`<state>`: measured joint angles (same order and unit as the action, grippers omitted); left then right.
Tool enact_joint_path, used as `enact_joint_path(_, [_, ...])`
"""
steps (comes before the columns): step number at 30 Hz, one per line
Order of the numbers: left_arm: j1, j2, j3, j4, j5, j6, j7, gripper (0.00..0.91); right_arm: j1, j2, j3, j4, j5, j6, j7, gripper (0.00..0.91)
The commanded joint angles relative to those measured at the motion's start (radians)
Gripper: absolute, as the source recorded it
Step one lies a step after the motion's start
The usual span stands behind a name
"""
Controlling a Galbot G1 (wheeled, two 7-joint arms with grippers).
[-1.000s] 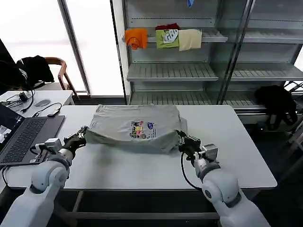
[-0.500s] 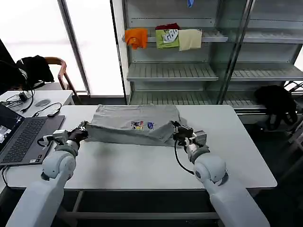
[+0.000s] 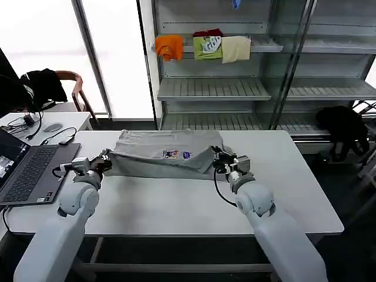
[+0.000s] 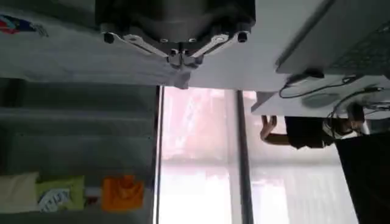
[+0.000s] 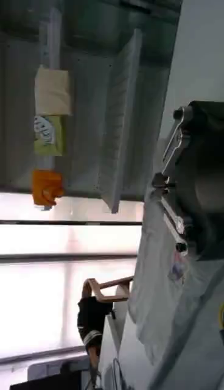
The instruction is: Fold and organize the clothes.
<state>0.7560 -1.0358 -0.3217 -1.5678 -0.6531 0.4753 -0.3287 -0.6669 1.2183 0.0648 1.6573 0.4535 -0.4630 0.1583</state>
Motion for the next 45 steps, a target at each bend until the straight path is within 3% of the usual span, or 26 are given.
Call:
enact_joint_path(1, [-0.053,-0.017,0.025,0.071,0.017,-0.002,0.004,0.020,0.053,0.031,-0.012,-0.138,-0.052,0.052,-0.006,0.000])
enact_joint_path(12, [-0.104,-0.041,0.057,0.129,0.068,0.008,0.014,0.020,0.139,0.076,-0.066,-0.261,-0.098,0.100,-0.004,0.000])
enact_joint_path(14, [-0.111,-0.043,0.060,0.135,0.075,0.019,0.016,0.141,0.153,0.083,-0.070,-0.290,-0.106,0.100,-0.002,0.000])
enact_joint_path(15, [-0.113,-0.043,0.062,0.138,0.076,0.021,0.017,0.353,0.160,0.089,-0.072,-0.306,-0.113,0.099,0.003,0.000])
enact_joint_path(16, [-0.116,-0.043,0.065,0.140,0.083,0.022,0.018,0.484,0.166,0.095,-0.073,-0.321,-0.118,0.099,0.007,0.010])
enact_joint_path(17, [-0.119,-0.044,0.065,0.145,0.088,0.023,0.018,0.786,0.172,0.100,-0.074,-0.333,-0.125,0.096,0.010,0.292])
enact_joint_path(18, [-0.122,-0.044,0.066,0.148,0.090,0.026,0.020,0.786,0.181,0.104,-0.076,-0.351,-0.131,0.095,0.017,0.615])
enact_joint_path(19, [-0.124,-0.043,0.067,0.150,0.090,0.026,0.020,0.846,0.188,0.109,-0.077,-0.369,-0.137,0.096,0.023,0.907])
enact_joint_path(22, [-0.125,-0.040,0.067,0.148,0.098,0.032,0.018,0.907,0.208,0.119,-0.077,-0.411,-0.156,0.092,0.027,0.907])
enact_joint_path(30, [-0.084,-0.004,0.054,0.068,0.096,0.054,0.020,0.907,0.213,0.093,-0.074,-0.354,-0.151,0.026,0.012,0.907])
enact_joint_path(36, [0.050,0.074,0.005,-0.138,0.048,0.091,0.131,0.907,0.154,0.016,-0.052,-0.217,-0.077,-0.029,0.014,0.907])
enact_joint_path(39, [0.140,0.102,-0.042,-0.210,0.008,0.092,0.191,0.907,0.063,-0.032,-0.017,-0.090,0.017,-0.063,0.018,0.907])
enact_joint_path(45, [0.237,0.126,-0.121,-0.200,-0.023,0.066,0.234,0.907,-0.124,-0.102,0.055,0.079,0.094,-0.053,0.025,0.907])
